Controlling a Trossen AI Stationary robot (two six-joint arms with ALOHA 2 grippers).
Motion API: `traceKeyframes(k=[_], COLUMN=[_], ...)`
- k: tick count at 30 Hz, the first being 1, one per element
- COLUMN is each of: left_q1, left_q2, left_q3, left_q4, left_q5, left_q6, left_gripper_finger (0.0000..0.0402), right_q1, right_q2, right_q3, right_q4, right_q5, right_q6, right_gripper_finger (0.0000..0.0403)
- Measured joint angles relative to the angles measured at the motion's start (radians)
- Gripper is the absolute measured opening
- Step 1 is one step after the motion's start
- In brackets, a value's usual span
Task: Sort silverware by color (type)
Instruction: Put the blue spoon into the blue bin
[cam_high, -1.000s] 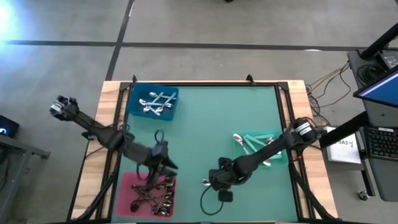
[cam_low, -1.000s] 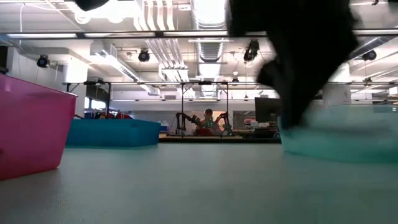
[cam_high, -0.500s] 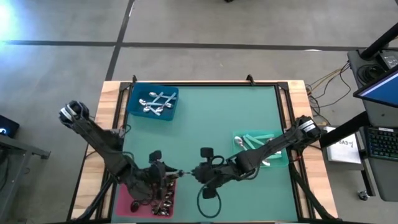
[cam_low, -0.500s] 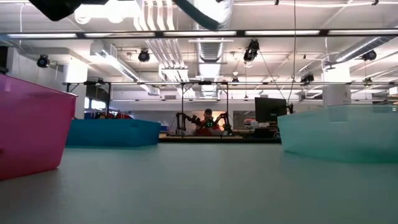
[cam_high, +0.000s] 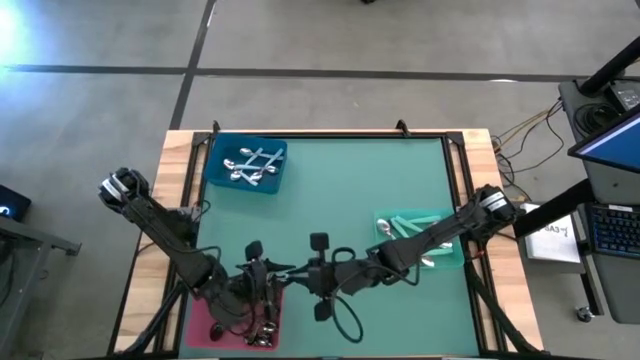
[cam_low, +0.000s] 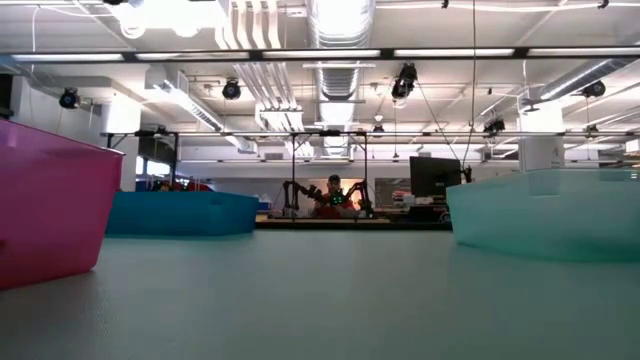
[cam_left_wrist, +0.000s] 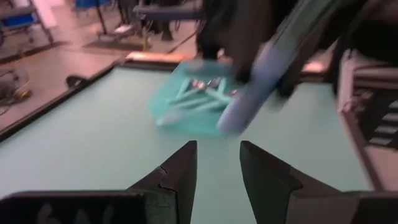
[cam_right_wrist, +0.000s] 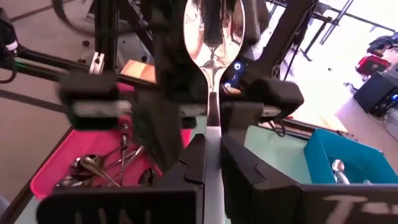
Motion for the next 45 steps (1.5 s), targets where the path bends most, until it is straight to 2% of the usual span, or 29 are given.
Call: traceKeyframes(k=[8,11,15,20,24,29,34,38,41,45], left_q1=[0.002,0.003,0.002,0.003,0.025,0.099,0.252,0.447,0.637,0.942], left_q2=[0.002,0.002,0.0,-0.017,-0.072,-0.193,-0.315,-0.393,-0.442,-0.476], left_q3=[0.001,0.001,0.001,0.001,0.001,0.003,0.002,0.002,0.002,-0.015], left_q4=[0.219,0.227,0.212,0.201,0.093,-0.252,-0.707,-1.006,-1.103,-1.073], left_q5=[0.012,0.009,-0.004,-0.002,0.007,0.003,0.002,0.003,0.029,0.123], left_q6=[0.21,0.232,0.244,0.251,0.228,0.034,-0.211,-0.311,-0.273,-0.072], left_gripper_finger=[0.0107,0.0093,0.0033,0.0031,0.0031,0.0031,0.0031,0.0031,0.0031,0.0031], right_q1=[-0.021,-0.021,-0.021,-0.021,-0.023,-0.027,-0.041,-0.047,-0.058,-0.076], right_q2=[0.006,0.008,0.008,0.007,-0.001,-0.02,-0.023,-0.024,-0.024,-0.024], right_q3=[-0.003,-0.003,-0.003,-0.003,0.016,0.11,0.231,0.262,0.253,0.202], right_q4=[0.044,0.044,0.046,0.052,-0.007,-0.312,-0.685,-0.926,-1.05,-1.146], right_q5=[-0.077,-0.078,-0.076,-0.075,-0.014,0.136,0.159,0.157,0.16,0.188], right_q6=[-0.021,-0.044,-0.048,-0.068,-0.096,-0.065,0.072,0.207,0.293,0.343], right_gripper_finger=[0.0016,0.0015,0.0014,0.0015,0.005,0.0118,0.0157,0.0166,0.0164,0.0157])
